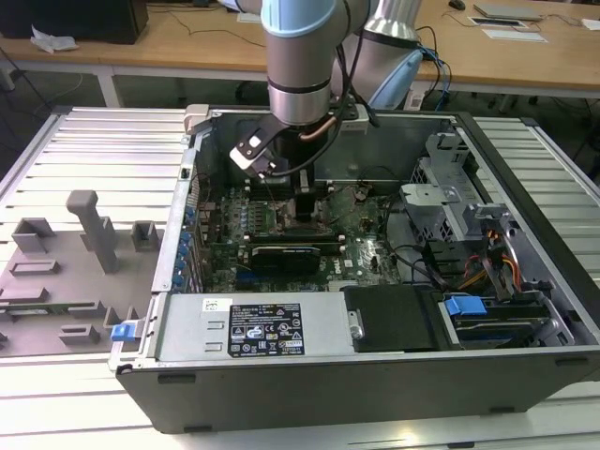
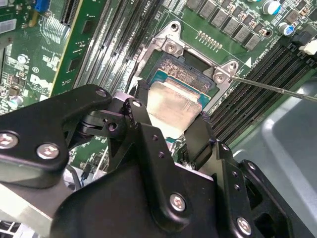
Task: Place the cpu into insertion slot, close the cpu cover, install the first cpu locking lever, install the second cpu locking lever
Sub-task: 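Place the cpu into insertion slot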
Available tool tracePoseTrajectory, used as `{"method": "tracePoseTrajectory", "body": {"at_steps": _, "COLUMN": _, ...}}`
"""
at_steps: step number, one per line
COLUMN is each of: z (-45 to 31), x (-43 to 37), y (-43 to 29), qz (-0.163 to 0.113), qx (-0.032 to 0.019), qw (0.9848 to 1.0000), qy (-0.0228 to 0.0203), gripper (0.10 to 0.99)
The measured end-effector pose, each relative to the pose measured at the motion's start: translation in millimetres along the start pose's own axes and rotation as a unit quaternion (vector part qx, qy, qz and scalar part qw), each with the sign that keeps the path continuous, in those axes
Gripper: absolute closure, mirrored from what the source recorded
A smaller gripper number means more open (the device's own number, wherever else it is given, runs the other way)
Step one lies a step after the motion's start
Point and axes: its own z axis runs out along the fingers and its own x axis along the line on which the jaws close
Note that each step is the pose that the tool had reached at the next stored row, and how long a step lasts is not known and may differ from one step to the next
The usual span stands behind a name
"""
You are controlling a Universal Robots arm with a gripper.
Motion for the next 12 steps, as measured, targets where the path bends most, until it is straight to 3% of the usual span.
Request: {"method": "tracePoseTrajectory", "body": {"at_steps": 12, "z": 16.8, "x": 3.8, "y": -3.7, "qz": 0.0, "qx": 0.0, "qw": 1.0, "qy": 0.0, "gripper": 0.545}}
